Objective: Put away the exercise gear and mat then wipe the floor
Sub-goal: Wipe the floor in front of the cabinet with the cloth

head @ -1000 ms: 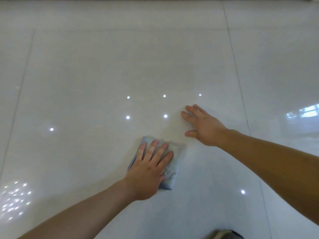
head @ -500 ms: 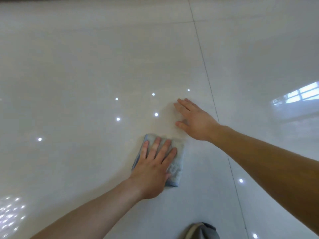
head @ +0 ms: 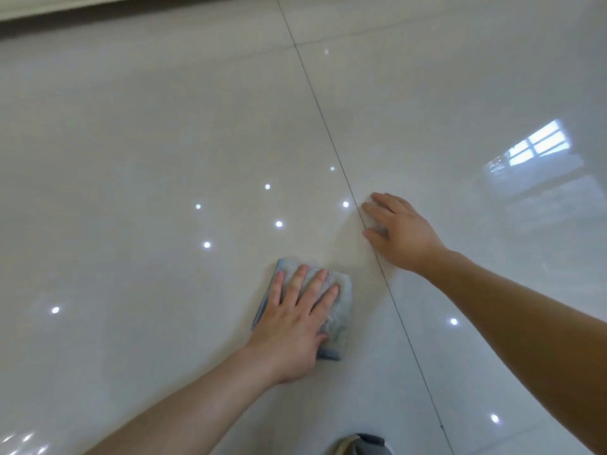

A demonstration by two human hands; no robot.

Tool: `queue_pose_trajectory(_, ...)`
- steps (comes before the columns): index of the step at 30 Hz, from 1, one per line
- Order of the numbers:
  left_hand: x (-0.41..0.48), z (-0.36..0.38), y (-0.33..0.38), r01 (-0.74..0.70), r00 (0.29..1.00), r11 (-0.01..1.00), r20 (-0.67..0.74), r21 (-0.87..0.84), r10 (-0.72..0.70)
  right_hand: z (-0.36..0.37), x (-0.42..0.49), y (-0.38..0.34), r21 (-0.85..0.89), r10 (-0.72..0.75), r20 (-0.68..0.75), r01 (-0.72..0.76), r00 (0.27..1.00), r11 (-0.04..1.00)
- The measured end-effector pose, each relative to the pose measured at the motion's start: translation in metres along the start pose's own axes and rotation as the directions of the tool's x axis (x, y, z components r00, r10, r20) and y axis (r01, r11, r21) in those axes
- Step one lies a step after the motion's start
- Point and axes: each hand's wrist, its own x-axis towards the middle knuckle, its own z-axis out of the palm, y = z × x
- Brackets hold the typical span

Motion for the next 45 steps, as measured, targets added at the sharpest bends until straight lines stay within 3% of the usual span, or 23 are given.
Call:
queue_pose_trajectory(4,0.019,-0.006,0.011,-0.040,0.998,0.999,0.044,0.008,0.039,-0.013,0.007,0.019,0.069,0.079,-0.143,-0.070,0.987,0.995)
queue_pose_trajectory(14,0.086,-0.026,0.057,-0.117,0.993,0.993,0.011,-0.026,0.118,-0.013,0.013,0.064,0.155,0.163,-0.286,-0.122,0.944,0.980)
queue_pose_trajectory(22,0.092,-0.026,0.052,-0.131,0.991,0.991,0.036,-0.022,0.132,-0.002,0.014,0.053,0.297,0.298,-0.274,-0.214,0.915,0.931)
queue_pose_trajectory(29,0.113,-0.030,0.048,-0.140,0.990,0.990,0.014,0.025,0.140,-0.012,0.007,0.069,0.168,0.215,-0.225,-0.180,0.950,0.969)
queue_pose_trajectory(34,0.166,-0.052,0.038,-0.127,0.988,0.991,-0.085,0.042,0.131,-0.018,-0.003,0.085,0.418,0.445,-0.317,-0.297,0.837,0.858)
queue_pose_trajectory(45,0.260,-0.092,0.008,-0.096,0.981,0.993,-0.161,0.064,0.105,-0.014,0.007,0.089,0.299,0.415,-0.261,-0.336,0.872,0.893)
